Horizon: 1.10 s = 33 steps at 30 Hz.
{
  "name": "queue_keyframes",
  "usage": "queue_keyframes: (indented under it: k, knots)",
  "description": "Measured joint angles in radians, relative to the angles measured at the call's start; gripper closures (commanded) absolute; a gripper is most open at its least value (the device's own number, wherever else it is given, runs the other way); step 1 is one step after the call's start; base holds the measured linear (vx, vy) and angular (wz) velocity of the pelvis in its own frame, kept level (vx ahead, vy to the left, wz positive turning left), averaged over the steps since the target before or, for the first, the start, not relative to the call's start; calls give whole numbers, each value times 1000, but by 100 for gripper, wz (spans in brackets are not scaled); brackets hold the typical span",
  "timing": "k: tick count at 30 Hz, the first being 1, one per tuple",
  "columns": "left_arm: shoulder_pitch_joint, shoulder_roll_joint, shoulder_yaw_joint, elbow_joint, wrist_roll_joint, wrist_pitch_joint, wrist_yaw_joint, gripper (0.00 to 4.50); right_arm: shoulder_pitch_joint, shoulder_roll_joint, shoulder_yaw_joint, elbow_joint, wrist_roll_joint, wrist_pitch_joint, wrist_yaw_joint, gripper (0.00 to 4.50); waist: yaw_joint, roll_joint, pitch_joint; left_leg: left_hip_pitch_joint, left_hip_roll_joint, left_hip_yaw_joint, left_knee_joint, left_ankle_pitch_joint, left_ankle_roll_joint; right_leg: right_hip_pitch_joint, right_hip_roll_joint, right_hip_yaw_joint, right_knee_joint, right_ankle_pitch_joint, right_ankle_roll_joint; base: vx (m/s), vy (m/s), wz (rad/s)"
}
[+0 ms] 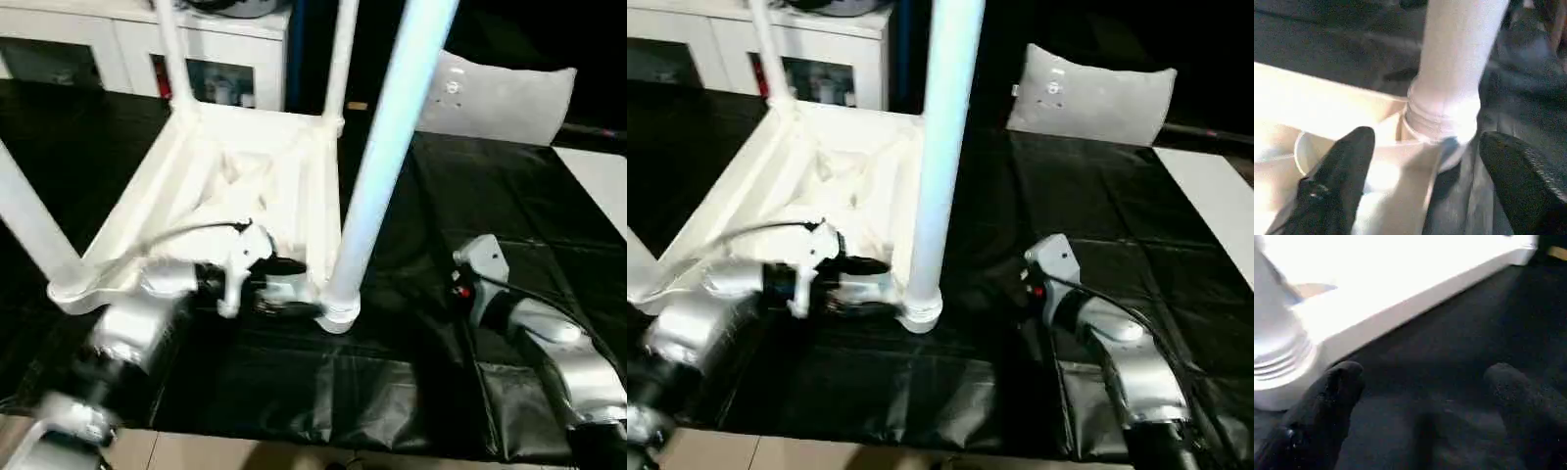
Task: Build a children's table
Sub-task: Rotate table base, then rotate leg to tighten
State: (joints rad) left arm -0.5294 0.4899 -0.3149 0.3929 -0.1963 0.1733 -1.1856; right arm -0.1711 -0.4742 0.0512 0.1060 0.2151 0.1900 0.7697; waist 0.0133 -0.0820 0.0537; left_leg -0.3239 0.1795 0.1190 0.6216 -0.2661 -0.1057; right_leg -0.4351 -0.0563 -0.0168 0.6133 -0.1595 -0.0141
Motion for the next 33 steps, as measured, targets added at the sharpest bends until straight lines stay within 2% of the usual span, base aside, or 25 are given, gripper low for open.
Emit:
queue_keyframes:
  k: [4,6,9,14,21,23,24,28,29,33]
  knots:
    - [-51,3,-17,105,40,-38,-30,126,29,-47,0,-47,35,-1,88,0,1,0,0,0,0,0,0,0,0,0,0,0,0,0,0,0,0,0]
    - [-84,-11,-21,159,47,-44,-67,138,48,-60,1,-89,79,33,145,0,3,0,0,0,0,0,0,0,0,0,0,0,0,0,0,0,0,0]
    - [-107,-13,-38,194,59,-45,-104,168,68,-70,10,-135,107,87,177,0,2,2,0,1,1,1,0,0,0,0,0,0,1,0,-1,0,0,0]
    - [-111,-12,-46,214,67,-66,-129,206,89,-70,24,-185,130,125,177,0,4,2,-1,1,1,1,0,0,0,1,0,0,0,0,-1,0,0,0]
    - [-148,-21,-48,291,112,-126,-140,255,101,-70,36,-224,136,157,177,0,10,2,-1,1,1,1,0,1,-2,1,0,-1,1,1,-1,0,0,0]
    - [-148,-21,-48,294,114,-137,-144,261,101,-70,37,-224,136,158,176,0,13,3,-1,1,1,1,0,1,-2,1,0,-1,0,1,-1,0,0,0]
    - [-148,-21,-48,295,114,-139,-149,286,101,-70,37,-224,136,158,176,0,15,3,-1,1,1,1,0,1,-2,1,0,-1,0,1,-1,0,0,0]
    - [-149,-21,-52,296,118,-152,-163,301,101,-70,37,-225,136,159,173,0,18,3,-1,1,1,1,0,1,-2,1,0,-1,0,1,-1,0,0,0]
    - [-151,-21,-54,298,125,-160,-165,325,101,-70,37,-225,136,160,171,0,18,3,-1,1,1,1,0,1,-2,1,0,-1,0,1,-1,0,0,0]
    - [-155,-23,-55,313,135,-181,-175,337,101,-70,37,-226,136,169,167,0,18,5,-2,1,1,1,0,1,-2,1,0,-1,0,1,-1,0,0,0]
